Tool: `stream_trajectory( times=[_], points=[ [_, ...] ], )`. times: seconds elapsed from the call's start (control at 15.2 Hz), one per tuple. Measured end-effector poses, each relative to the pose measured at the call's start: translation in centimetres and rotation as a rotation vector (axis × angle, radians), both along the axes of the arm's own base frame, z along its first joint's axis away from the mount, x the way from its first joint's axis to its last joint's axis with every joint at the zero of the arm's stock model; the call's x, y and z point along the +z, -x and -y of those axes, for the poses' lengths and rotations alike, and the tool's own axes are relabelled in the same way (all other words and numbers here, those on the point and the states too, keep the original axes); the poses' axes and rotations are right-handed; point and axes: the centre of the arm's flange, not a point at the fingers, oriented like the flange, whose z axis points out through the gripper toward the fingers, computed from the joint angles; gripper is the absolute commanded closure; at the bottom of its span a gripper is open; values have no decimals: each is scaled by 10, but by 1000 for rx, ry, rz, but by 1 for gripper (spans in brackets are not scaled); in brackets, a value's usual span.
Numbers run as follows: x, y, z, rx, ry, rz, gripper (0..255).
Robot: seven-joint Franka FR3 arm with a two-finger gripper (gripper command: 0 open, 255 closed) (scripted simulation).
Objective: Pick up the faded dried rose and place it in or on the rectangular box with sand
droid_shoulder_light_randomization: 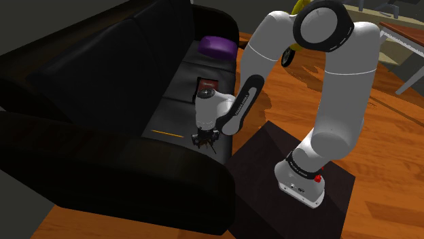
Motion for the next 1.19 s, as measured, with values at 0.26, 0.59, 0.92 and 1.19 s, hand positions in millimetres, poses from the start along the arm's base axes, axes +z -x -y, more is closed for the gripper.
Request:
stream_trajectory(
  times=[0.26, 0.59, 0.92, 1.19],
  points=[
    [16, -1, 0, 0, 0, 0, 255],
    [42, 1, 0, 0, 0, 0, 255],
    [69, 0, -1, 0, 0, 0, 255],
    [90, 0, 0, 0, 0, 1, 255]
  ],
)
